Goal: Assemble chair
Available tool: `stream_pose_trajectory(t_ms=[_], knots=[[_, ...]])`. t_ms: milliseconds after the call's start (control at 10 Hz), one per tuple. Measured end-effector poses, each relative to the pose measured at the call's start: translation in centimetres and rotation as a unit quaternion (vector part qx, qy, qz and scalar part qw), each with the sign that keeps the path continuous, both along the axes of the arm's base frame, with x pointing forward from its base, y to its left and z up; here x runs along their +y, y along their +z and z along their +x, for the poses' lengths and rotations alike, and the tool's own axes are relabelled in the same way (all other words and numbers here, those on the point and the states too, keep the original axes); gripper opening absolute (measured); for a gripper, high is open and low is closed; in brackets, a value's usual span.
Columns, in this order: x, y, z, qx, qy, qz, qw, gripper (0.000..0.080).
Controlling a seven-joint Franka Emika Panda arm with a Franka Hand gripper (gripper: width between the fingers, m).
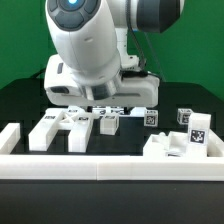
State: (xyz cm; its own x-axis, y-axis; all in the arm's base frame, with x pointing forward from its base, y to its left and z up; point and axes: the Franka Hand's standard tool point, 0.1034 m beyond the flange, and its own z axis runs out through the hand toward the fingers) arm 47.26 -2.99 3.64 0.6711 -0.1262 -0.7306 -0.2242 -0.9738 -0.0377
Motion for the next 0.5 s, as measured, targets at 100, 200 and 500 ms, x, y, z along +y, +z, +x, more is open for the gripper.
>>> stream_pose_trajectory(t_ms=[100, 200, 500], knots=[[-0.06, -0.04, 0.00, 0.000, 0.001, 0.001, 1.000, 0.0649], [-0.15, -0.03, -0.01, 0.000, 0.000, 0.001, 1.000, 0.0649], [0.25, -0.56, 0.09, -0.008, 0.002, 0.000, 1.000, 0.0649]])
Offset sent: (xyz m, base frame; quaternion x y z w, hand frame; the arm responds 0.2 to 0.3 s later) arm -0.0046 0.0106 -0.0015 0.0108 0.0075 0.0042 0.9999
